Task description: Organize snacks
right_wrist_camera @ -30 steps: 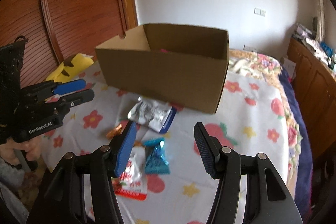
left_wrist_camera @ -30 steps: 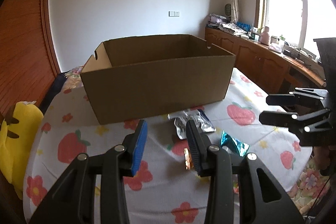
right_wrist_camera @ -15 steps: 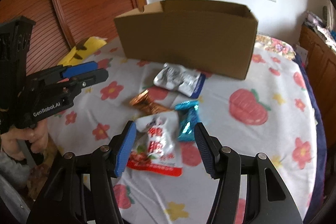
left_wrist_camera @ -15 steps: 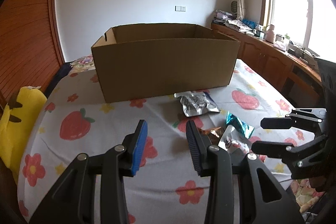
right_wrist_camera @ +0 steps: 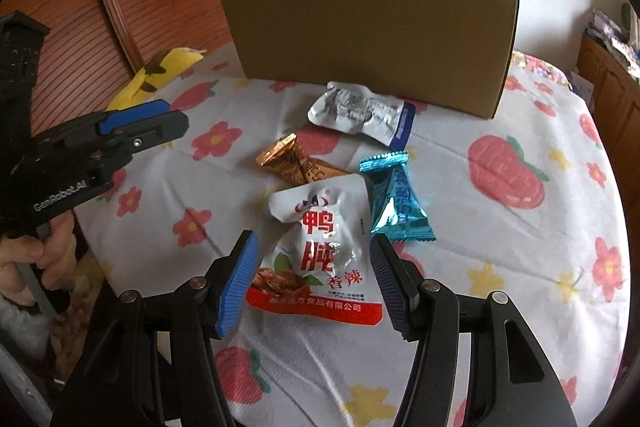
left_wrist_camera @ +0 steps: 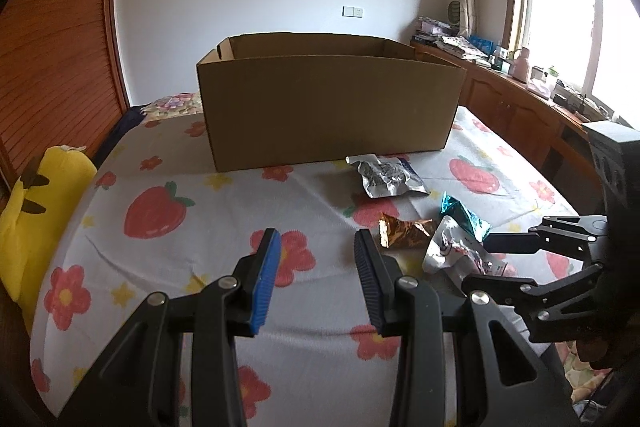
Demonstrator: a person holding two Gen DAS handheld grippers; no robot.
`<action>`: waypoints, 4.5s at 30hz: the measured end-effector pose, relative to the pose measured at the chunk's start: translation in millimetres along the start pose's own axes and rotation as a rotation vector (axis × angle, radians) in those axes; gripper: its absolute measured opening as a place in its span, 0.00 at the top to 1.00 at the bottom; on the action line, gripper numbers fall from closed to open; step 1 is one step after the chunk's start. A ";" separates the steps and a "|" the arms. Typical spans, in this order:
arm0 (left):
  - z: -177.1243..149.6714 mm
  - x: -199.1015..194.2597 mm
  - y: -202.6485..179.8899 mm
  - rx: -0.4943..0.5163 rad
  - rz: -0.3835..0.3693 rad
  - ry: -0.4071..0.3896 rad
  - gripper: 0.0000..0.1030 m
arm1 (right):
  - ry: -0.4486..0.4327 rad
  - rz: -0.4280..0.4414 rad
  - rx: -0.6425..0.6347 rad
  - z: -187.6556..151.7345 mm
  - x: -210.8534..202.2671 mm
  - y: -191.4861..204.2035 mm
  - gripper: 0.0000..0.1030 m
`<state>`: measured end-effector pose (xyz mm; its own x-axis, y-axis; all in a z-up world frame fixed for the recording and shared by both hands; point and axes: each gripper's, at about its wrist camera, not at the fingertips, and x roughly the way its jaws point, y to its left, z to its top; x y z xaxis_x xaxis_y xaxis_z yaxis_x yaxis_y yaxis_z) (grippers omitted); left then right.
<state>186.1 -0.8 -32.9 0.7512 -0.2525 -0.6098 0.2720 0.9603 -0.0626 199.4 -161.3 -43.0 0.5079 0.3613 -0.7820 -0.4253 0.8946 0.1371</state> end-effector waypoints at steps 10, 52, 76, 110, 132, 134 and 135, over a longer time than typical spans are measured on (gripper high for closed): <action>-7.3 -6.5 4.4 -0.004 0.009 0.004 0.63 | 0.006 -0.012 0.003 -0.3 8.8 1.8 0.41; 13.6 26.3 -27.6 0.016 -0.041 0.028 0.60 | -0.026 -0.032 -0.054 -12.2 -1.3 -2.1 0.48; 75.2 131.7 -85.7 0.108 -0.041 0.199 0.52 | -0.060 -0.132 -0.036 -24.3 -18.3 -62.6 0.47; 69.6 146.6 -85.3 0.152 -0.002 0.262 0.31 | -0.066 -0.143 -0.096 -25.3 -17.9 -60.6 0.47; 57.2 106.9 -75.8 0.175 -0.005 0.180 0.62 | -0.049 -0.170 -0.109 -24.1 -12.4 -56.4 0.46; 59.2 95.4 -70.8 0.167 0.018 0.149 0.83 | -0.050 -0.177 -0.109 -24.4 -12.3 -56.0 0.46; 57.7 93.3 -68.9 0.164 0.015 0.150 0.83 | -0.050 -0.178 -0.109 -24.9 -12.6 -55.1 0.46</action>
<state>272.1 -97.4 -39.9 0.6616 -0.2058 -0.7211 0.3643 0.9287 0.0692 197.8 -221.6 -55.8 0.6180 0.2152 -0.7562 -0.4025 0.9128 -0.0692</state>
